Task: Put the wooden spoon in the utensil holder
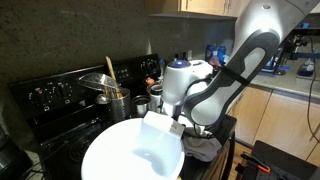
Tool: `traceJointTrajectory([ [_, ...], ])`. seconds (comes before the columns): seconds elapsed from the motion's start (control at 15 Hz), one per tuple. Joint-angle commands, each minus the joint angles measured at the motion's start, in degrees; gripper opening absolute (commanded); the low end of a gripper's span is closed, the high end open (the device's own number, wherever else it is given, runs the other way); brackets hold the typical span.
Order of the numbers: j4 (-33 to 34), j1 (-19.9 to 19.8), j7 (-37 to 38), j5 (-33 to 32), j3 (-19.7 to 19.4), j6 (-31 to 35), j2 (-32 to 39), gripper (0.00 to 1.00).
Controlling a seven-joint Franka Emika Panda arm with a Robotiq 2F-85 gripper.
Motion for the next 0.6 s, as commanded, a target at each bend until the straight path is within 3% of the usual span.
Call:
traceJointTrajectory([
  [0.0,-0.42,-0.89,-0.89,3.65,0.53,3.69,1.58,1.00],
  [0.2,-0.57,-1.17,-1.27,5.93,0.78,4.88,2.42,1.00],
  [0.27,-0.95,8.47,-5.20,11.97,-8.22,5.74,1.72,1.00],
  [0.53,-0.86,11.69,-17.24,31.21,-9.73,8.71,3.43,1.00],
])
